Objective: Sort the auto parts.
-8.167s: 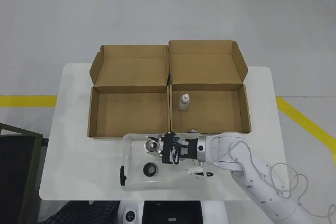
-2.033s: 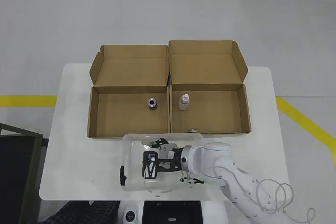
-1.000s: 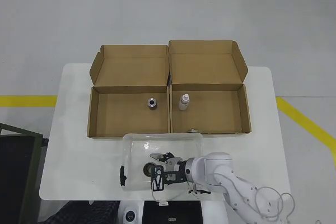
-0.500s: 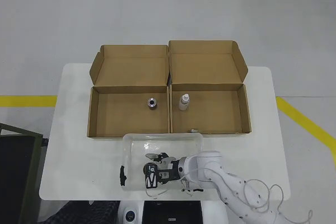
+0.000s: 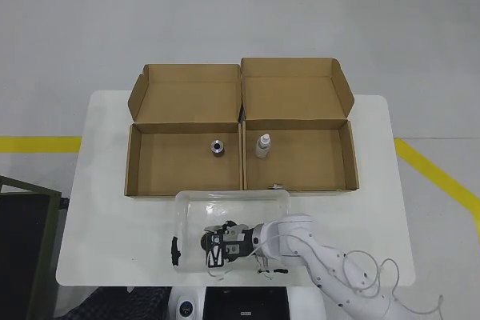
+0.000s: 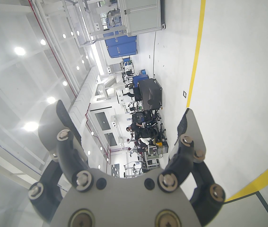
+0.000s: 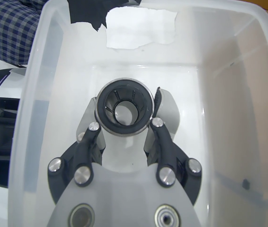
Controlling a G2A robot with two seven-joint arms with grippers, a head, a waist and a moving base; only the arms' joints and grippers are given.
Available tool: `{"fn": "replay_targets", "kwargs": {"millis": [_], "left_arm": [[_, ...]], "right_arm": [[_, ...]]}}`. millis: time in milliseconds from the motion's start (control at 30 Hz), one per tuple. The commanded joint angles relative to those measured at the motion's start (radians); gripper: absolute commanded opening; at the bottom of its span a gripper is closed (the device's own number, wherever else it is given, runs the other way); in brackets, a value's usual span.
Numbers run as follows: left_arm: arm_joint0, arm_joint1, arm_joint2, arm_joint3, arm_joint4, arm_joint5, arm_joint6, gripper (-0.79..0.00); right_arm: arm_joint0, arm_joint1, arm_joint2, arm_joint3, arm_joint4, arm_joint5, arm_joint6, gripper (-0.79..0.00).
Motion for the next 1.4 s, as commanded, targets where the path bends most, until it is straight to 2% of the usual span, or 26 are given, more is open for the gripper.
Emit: {"fn": "replay_targets", "kwargs": {"millis": [0,33,600,1367], "left_arm": [[0.000,0.000,0.000,0.000,0.000,0.000,0.000,0.000],[0.000,0.000,0.000,0.000,0.000,0.000,0.000,0.000],[0.000,0.000,0.000,0.000,0.000,0.000,0.000,0.000],[0.000,0.000,0.000,0.000,0.000,0.000,0.000,0.000]], "right_arm": [[0.004,0.000,0.001,0.002,0.005,0.000,-0.005,-0.711],[0.006,0.000,0.002,0.003,0.009,0.001,-0.009,-0.785],[-0.013,0.019,0.070,-0.094,0.099,-0.018,-0.068,-0.785],[-0.153,0.084,0.381,-0.273,0.279,-0.032,-0.211,-0.785]]}}
